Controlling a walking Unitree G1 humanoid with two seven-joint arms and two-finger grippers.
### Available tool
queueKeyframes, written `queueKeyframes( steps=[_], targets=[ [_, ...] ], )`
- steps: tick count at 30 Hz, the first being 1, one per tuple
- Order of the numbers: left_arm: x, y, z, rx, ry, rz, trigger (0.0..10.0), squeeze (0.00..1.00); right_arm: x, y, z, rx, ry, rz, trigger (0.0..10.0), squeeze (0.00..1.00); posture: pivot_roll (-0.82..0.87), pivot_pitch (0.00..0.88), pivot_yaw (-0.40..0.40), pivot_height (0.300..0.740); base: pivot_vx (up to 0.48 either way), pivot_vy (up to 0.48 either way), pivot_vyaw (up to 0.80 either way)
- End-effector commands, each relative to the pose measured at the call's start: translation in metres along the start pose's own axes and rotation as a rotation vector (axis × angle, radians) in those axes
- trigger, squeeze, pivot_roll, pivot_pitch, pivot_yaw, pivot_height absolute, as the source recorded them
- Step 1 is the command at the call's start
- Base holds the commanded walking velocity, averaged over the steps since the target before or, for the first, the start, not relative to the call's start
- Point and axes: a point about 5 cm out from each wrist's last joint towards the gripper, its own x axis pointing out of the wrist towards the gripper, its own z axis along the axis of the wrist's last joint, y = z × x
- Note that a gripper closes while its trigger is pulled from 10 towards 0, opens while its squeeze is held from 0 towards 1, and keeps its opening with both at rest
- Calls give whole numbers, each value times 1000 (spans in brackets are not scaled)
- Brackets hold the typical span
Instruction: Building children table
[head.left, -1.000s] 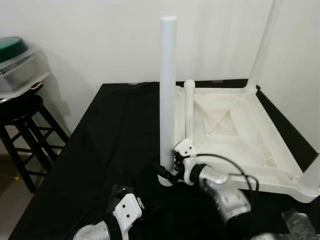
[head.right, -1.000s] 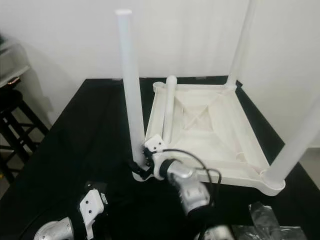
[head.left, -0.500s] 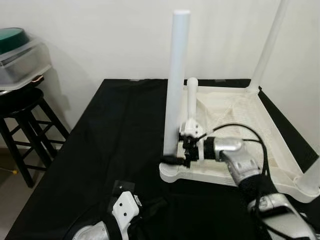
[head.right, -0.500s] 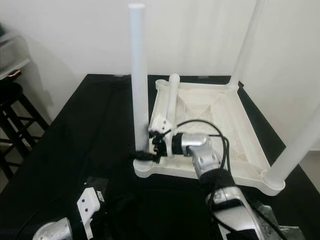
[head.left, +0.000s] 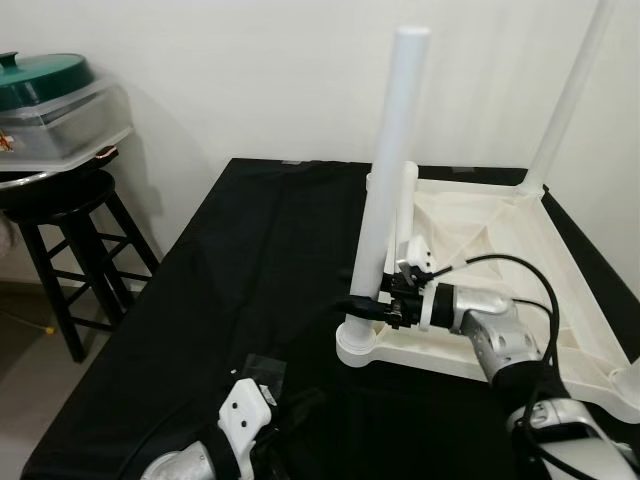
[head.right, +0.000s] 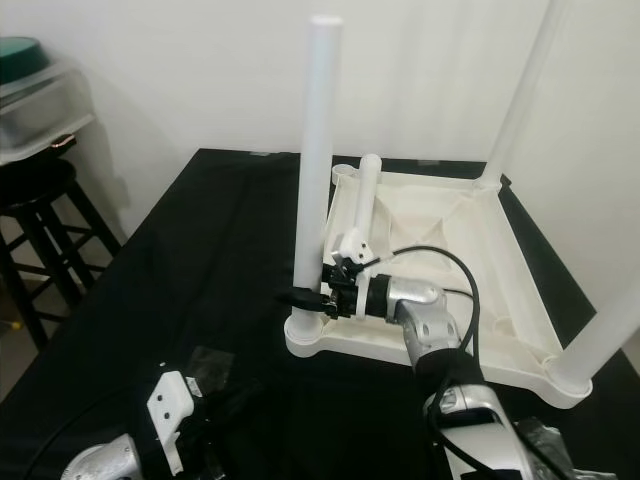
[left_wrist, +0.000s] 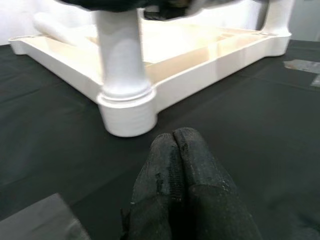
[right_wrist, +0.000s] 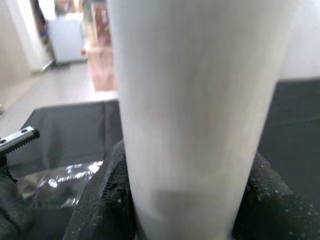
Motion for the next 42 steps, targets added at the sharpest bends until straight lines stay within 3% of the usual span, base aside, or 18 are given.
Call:
queueKeyframes(
  steps=[1,3,5,9,11,12,17,18,22,23,27,28,29,30,31,32,35,42],
  targets=[
    [1,-1,0,3,3,-6,10000,0,1,18,-39,85,150,11,0,0,-14,0,-6,740,0,0,0],
    [0,-1,0,4,5,-6,10000,0,5,27,-52,67,209,-45,0,0,-13,0,-12,740,0,0,0],
    [-1,0,-1,8,14,-4,10000,0,26,56,-85,114,322,-467,0,0,-24,0,-1,740,0,0,0],
    [0,0,-2,14,23,-8,10000,0,42,85,-92,134,347,-598,0,0,-31,0,8,740,0,0,0],
    [1,0,-2,16,26,-12,10000,0,36,76,-89,115,345,-649,0,0,-33,0,13,740,0,0,0],
    [1,0,-2,15,27,-16,10000,0,23,53,-81,77,349,-735,0,0,-30,0,4,740,0,0,0],
    [1,0,-2,19,32,-13,10000,0,20,48,-77,72,365,-805,0,0,-30,0,3,740,0,0,0],
    [1,0,-2,21,33,-12,10000,0,22,50,-75,72,368,-824,9020,0,-29,0,3,740,0,0,0],
    [1,0,-3,23,34,-12,10000,0,27,55,-71,82,351,-812,10000,0,-27,0,8,740,0,0,0],
    [1,0,-3,23,34,-12,10000,0,30,58,-68,91,338,-802,10000,1000,-27,0,8,740,0,0,0],
    [-2,1,-3,24,39,-17,10000,0,52,62,-27,101,105,-471,10000,1000,-27,0,18,740,0,0,0],
    [-1,1,-4,24,40,-18,10000,0,50,61,-13,43,65,-331,10000,686,-25,0,13,740,0,0,0],
    [-1,1,-4,24,40,-18,10000,0,50,61,-13,43,65,-331,10000,686,-25,0,13,740,0,0,0],
    [0,2,-4,24,40,-18,10000,0,47,58,-4,-14,58,-235,10000,314,-20,0,11,740,0,0,0],
    [0,2,-4,24,40,-18,10000,0,47,58,-4,-14,58,-235,10000,314,-20,0,11,740,0,0,0],
    [0,2,-4,24,40,-18,10000,0,43,55,2,-60,63,-163,10000,0,-19,0,9,740,0,0,0],
    [2,2,-4,26,40,-16,10000,0,30,40,15,-158,120,17,10000,0,-5,0,-4,740,0,0,0],
    [6,2,-4,30,40,-15,10000,0,16,9,40,-191,179,158,10000,0,8,0,-6,740,0,0,0]
  ],
)
